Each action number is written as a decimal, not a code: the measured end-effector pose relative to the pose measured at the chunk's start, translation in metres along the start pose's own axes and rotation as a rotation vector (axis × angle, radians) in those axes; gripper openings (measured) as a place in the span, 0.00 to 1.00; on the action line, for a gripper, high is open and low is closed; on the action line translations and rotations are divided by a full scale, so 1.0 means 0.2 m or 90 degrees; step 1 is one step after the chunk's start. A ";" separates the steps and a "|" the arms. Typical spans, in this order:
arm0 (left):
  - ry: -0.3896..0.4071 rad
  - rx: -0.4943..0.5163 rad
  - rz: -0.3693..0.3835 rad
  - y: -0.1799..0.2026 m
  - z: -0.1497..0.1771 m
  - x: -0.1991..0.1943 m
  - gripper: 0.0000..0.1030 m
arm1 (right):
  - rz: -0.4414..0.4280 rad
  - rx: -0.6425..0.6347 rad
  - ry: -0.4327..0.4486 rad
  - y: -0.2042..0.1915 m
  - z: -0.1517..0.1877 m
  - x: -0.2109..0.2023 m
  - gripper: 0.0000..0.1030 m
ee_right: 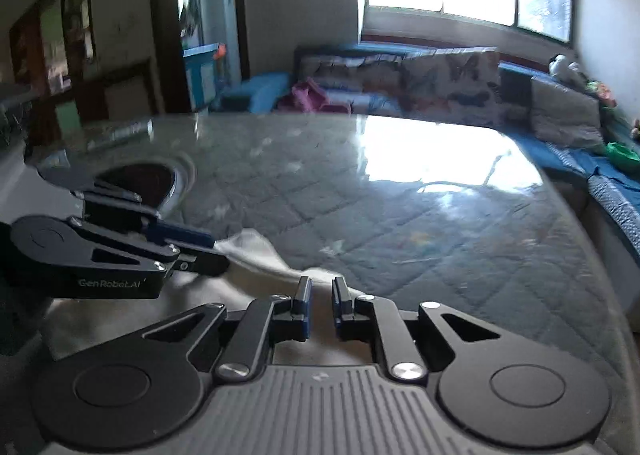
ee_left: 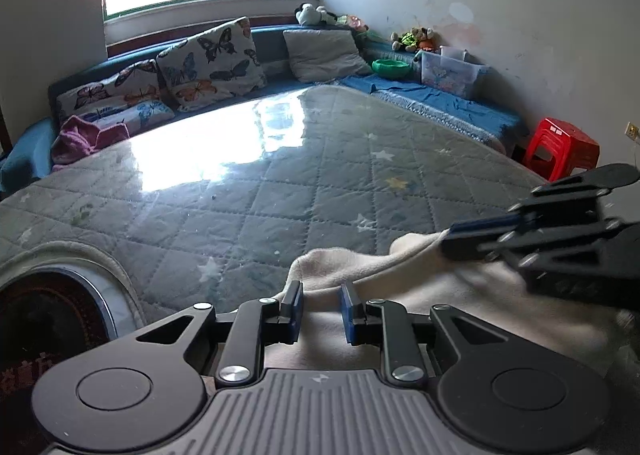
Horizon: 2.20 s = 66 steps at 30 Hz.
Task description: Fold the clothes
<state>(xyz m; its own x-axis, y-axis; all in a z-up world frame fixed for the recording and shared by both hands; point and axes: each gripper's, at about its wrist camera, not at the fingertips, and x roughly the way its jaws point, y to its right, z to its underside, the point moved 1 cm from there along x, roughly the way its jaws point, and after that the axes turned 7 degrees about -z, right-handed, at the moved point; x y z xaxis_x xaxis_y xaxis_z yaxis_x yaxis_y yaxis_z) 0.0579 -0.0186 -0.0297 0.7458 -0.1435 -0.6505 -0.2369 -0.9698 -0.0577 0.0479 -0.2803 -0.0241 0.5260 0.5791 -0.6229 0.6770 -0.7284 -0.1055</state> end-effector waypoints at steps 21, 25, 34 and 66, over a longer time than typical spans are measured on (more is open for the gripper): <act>0.041 0.006 0.024 0.15 0.16 -0.26 0.23 | -0.022 -0.057 0.019 -0.23 0.13 -0.10 0.19; 0.031 -0.005 0.016 0.13 0.20 -0.26 0.23 | -0.009 -0.049 0.024 -0.23 0.16 -0.08 0.20; 0.028 -0.040 0.004 0.07 0.27 -0.32 0.23 | 0.018 -0.025 0.034 -0.20 0.27 -0.18 0.22; 0.037 -0.061 -0.015 0.06 0.32 -0.45 0.24 | 0.053 0.009 0.086 -0.15 0.52 -0.51 0.34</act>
<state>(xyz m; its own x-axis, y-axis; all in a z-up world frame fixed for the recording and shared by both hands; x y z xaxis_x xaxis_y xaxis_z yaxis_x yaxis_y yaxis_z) -0.0515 -0.0041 -0.0194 0.7864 -0.1291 -0.6041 -0.1606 -0.9870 0.0018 -0.0799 -0.3548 -0.0372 0.6449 0.5595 -0.5207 0.6212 -0.7806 -0.0693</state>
